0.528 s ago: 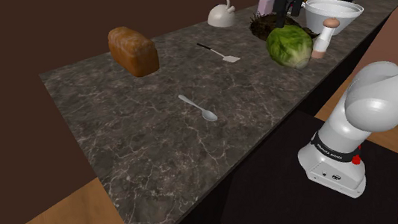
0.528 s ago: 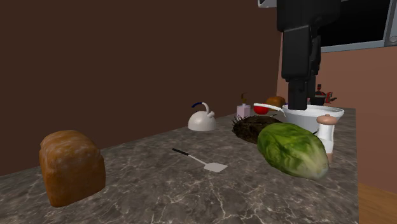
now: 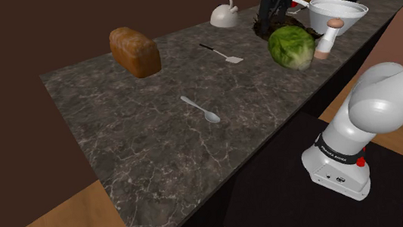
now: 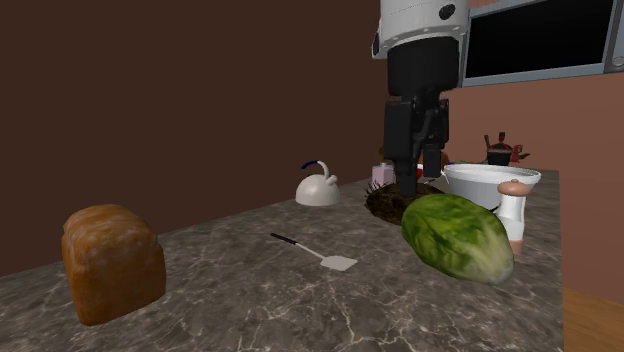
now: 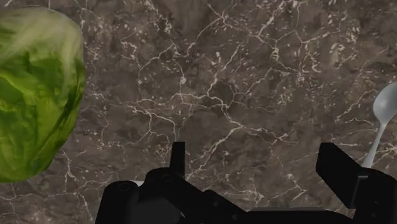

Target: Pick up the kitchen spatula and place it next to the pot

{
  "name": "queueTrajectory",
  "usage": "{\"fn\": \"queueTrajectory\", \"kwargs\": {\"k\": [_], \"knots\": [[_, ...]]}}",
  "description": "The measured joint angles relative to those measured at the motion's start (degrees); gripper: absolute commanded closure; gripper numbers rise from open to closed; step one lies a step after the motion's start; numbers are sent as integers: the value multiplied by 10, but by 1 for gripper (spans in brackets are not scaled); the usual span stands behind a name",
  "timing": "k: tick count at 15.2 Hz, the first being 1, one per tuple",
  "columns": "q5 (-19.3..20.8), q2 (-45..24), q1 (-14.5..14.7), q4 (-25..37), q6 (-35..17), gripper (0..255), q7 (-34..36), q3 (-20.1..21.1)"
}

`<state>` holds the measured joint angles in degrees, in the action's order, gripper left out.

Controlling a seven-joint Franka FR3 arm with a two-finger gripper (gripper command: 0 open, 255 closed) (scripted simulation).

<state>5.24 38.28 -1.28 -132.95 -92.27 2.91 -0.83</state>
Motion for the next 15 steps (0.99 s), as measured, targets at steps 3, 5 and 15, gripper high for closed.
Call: {"fn": "queueTrajectory", "kwargs": {"k": [3, 5, 15], "knots": [[5, -46, -6, -6, -58, 0, -11, -17], [7, -82, -9, 10, -85, 0, -20, -28], [-9, -275, -23, 88, -222, 0, -72, -79]]}}
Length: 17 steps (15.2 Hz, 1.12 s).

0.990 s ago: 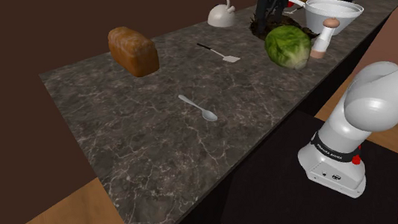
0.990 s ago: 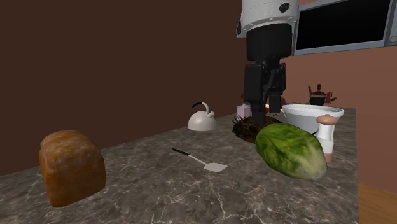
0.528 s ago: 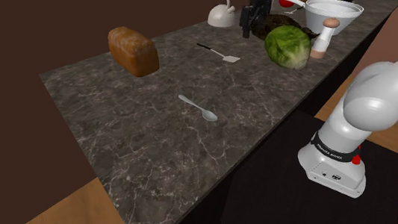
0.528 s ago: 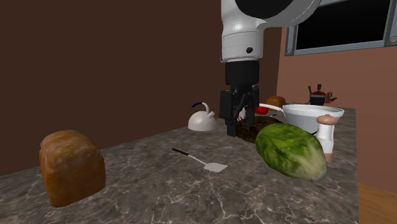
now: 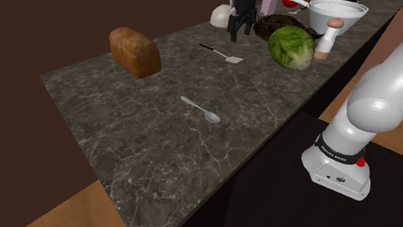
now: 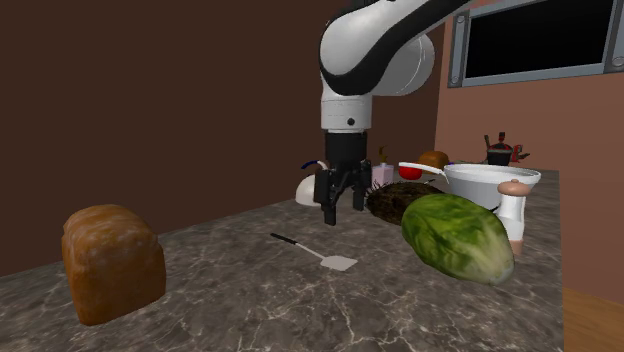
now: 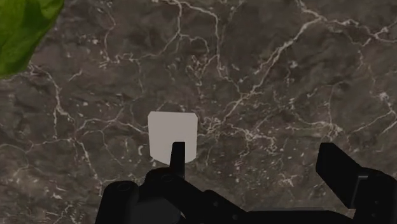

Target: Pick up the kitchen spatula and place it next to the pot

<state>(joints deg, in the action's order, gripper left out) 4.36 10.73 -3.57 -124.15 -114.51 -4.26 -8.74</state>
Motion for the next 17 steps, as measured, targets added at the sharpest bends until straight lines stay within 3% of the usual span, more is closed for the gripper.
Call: {"fn": "queueTrajectory", "kwargs": {"k": [8, 15, 17], "knots": [[-48, -170, -17, 117, -66, 0, -52, -24], [-98, -321, -45, 263, -78, 0, -89, -23], [-103, -338, -48, 272, -87, 0, -93, -22]]}}
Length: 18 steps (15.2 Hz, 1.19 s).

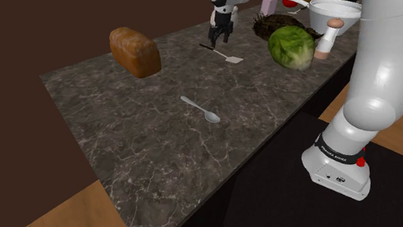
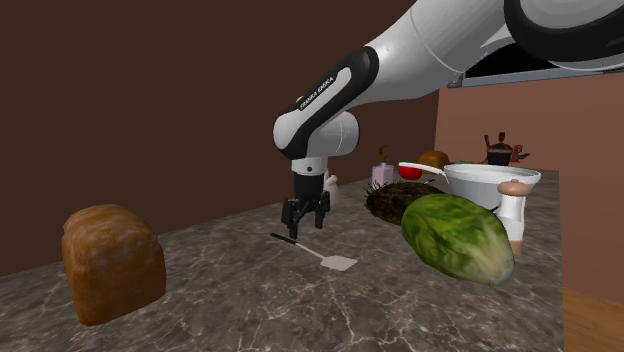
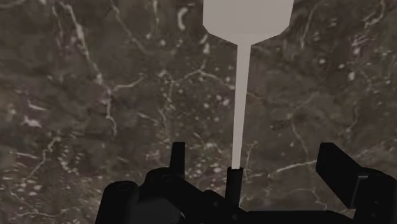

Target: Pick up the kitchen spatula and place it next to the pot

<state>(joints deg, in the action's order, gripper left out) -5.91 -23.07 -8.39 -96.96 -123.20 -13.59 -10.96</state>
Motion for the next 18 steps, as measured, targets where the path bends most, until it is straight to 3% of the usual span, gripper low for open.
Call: {"fn": "queueTrajectory", "kwargs": {"k": [12, 13, 18], "knots": [[-8, -30, -3, -7, -37, 0, -5, 4], [-8, -30, -3, -7, -37, 255, -5, 4], [-8, -30, -3, -6, -37, 255, -5, 4]]}}
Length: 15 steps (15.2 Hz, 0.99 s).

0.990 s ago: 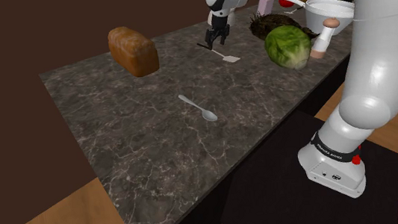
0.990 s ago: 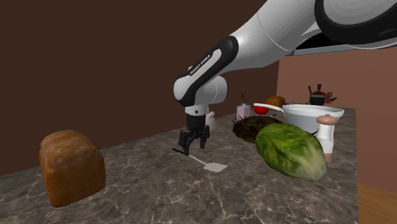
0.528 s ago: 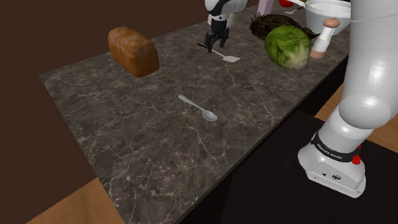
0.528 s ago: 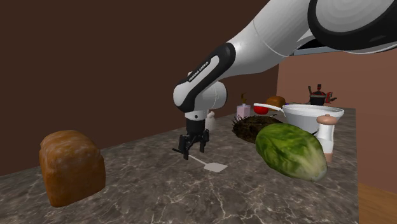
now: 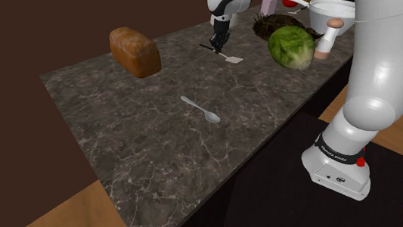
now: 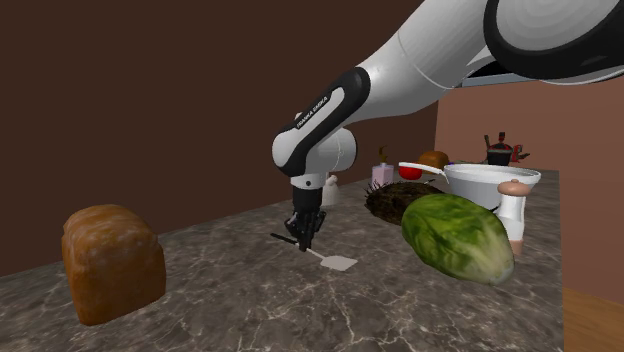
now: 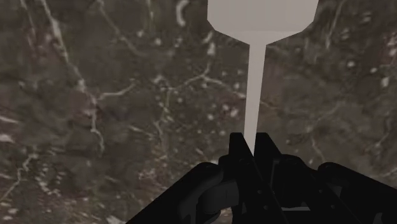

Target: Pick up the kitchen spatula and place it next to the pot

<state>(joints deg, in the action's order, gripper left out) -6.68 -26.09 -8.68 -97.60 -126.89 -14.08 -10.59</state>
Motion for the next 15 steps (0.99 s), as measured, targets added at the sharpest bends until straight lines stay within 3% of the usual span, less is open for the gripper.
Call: {"fn": "queueTrajectory", "kwargs": {"k": [6, 15], "knots": [[0, 1, 0, 2, 3, 255, 1, 0], [7, 25, 1, 33, 58, 255, 5, -4]]}}
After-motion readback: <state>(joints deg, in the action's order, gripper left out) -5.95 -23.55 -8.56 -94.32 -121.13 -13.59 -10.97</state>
